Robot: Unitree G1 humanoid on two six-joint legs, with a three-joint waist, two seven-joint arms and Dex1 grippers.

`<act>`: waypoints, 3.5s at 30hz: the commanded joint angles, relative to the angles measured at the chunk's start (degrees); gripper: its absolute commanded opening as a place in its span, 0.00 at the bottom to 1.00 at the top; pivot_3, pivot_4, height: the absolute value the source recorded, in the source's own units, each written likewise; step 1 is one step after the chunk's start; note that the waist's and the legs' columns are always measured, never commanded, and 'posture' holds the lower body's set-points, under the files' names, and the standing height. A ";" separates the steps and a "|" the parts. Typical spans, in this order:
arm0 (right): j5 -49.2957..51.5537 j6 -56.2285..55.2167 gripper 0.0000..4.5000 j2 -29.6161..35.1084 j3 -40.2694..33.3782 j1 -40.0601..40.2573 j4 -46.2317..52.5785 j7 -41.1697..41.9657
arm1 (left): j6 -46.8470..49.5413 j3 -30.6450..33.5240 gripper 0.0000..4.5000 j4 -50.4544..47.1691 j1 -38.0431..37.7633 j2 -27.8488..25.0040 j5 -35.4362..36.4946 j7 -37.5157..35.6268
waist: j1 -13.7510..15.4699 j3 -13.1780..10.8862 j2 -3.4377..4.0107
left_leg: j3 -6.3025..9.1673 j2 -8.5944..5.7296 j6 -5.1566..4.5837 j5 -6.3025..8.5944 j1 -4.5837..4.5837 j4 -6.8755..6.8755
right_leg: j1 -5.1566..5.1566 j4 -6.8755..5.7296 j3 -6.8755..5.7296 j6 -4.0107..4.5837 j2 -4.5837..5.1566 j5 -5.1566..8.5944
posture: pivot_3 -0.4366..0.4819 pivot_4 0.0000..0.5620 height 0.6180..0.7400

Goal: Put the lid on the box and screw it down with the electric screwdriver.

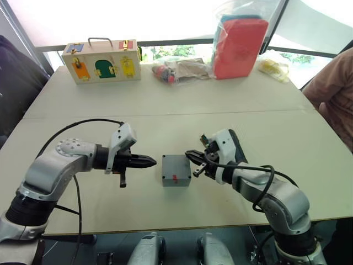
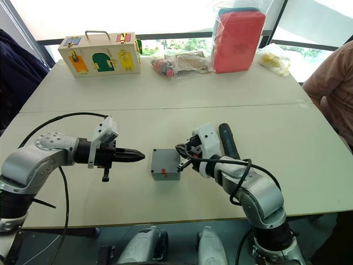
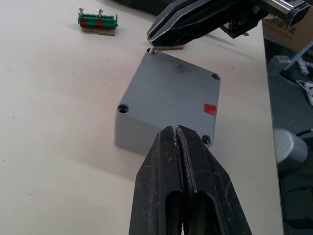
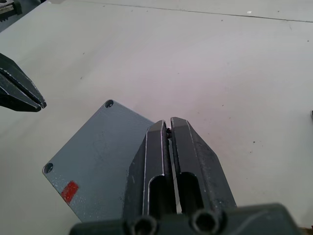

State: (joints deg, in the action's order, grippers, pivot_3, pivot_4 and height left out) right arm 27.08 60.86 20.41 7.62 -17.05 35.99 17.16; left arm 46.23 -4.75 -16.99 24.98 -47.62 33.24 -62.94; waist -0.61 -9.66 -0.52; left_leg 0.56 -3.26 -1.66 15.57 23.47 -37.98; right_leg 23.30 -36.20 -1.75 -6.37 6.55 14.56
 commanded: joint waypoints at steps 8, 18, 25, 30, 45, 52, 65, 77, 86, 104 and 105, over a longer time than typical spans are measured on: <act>-0.69 -1.38 0.01 0.81 0.51 -0.26 -0.02 0.56 | -0.05 1.36 0.00 -1.54 1.33 0.80 0.92 1.47 | 0.00 0.00 0.00 | 0.00 0.00 0.00 0.00 0.00 0.00 | 0.00 0.00 0.00 0.00 0.00 0.00 | 0.48 0.27 1.00; 0.15 0.63 0.55 2.56 -2.90 -1.82 1.55 1.49 | -0.94 1.79 0.00 0.52 3.88 1.97 1.21 1.34 | 0.06 0.00 0.00 | 0.00 -0.01 0.00 0.00 0.00 0.00 | -0.01 0.00 -0.02 0.00 0.00 0.00 | 0.48 0.27 1.00; 10.99 16.93 0.66 4.48 -21.23 -9.88 4.52 1.48 | -1.14 0.68 0.00 0.48 8.81 3.98 3.14 -1.13 | 0.12 -0.03 0.01 | 0.00 0.00 0.00 0.00 0.00 -0.01 | -0.02 0.00 -0.02 -0.01 0.01 0.00 | 0.48 0.27 1.00; 8.63 29.96 0.98 18.01 -25.70 -19.99 -6.09 2.39 | -3.23 -3.70 0.00 -0.84 12.69 3.95 2.09 -6.27 | 0.21 -0.06 0.05 | -0.01 -0.04 -0.01 0.01 0.00 -0.02 | -0.05 0.04 -0.03 0.01 0.10 -0.01 | 0.48 0.27 1.00; 32.92 31.64 0.98 38.79 -4.61 -26.83 -29.27 5.52 | -13.87 -10.70 0.00 2.61 14.09 7.35 -7.42 -9.90 | -0.07 -0.30 0.04 | -0.17 0.07 -0.10 0.05 0.05 -0.03 | -0.06 0.15 0.04 0.05 0.31 0.01 | 0.48 0.27 1.00; 32.55 31.64 0.98 36.47 3.79 -29.84 -35.57 1.82 | -12.04 -9.07 0.00 0.13 11.21 8.06 -6.85 -6.11 | 0.04 -0.33 0.03 | -0.15 0.07 -0.12 0.06 0.31 -0.05 | 0.15 0.18 0.02 0.02 0.32 -0.01 | 0.48 0.27 1.00; 22.66 31.64 0.64 35.54 17.30 -33.64 -36.77 7.50 | -10.52 -7.06 0.00 -1.36 8.44 9.35 -6.12 -0.93 | 0.05 -0.35 0.06 | -0.13 0.06 -0.11 0.06 0.44 -0.15 | 0.25 0.15 -0.02 0.05 0.25 -0.05 | 0.48 0.27 1.00; 13.38 31.31 0.39 31.21 1.45 -41.12 -51.27 4.23 | -8.41 -2.37 0.00 2.87 9.05 8.90 -3.32 -0.23 | 0.17 -0.41 0.16 | -0.13 -0.04 -0.11 0.03 0.42 -0.29 | 0.18 0.15 -0.05 -0.10 0.22 -0.24 | 0.48 0.27 1.00; 12.81 18.06 0.39 13.24 -30.92 -34.66 -27.64 -12.01 | -8.49 -2.01 0.00 10.98 12.27 7.59 -4.09 -3.19 | -0.09 -0.50 0.30 | -0.24 0.01 0.45 -0.32 1.08 -0.11 | 0.96 0.06 -0.01 -0.20 0.08 -0.28 | 0.48 0.27 1.00; 13.55 -16.59 0.39 -9.63 -11.32 -11.97 -2.91 3.21 | -6.32 -5.83 0.00 9.25 13.24 4.44 -7.34 -6.68 | -0.19 -0.57 0.43 | -0.22 -0.04 0.20 -0.29 0.97 -0.26 | 1.08 -0.68 0.18 -0.19 -0.06 -0.28 | 0.48 0.27 1.00; 12.01 -18.61 0.39 -9.12 -10.17 -10.37 -3.50 4.43 | -5.83 -6.27 0.00 8.08 12.77 4.46 -7.47 -6.34 | -0.20 -0.57 0.42 | -0.22 -0.04 0.20 -0.29 0.97 -0.26 | 1.09 -0.70 0.19 -0.19 -0.06 -0.28 | 0.48 0.27 1.00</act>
State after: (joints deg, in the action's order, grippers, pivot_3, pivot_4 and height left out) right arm 41.99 48.79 10.87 -4.61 -28.33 31.42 18.70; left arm 40.54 -10.48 -5.69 37.96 -42.43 26.27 -69.60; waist -0.80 -10.23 -0.10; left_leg 0.34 -3.30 -1.45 15.28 24.44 -38.23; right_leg 24.40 -36.91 -1.56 -6.56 6.49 14.29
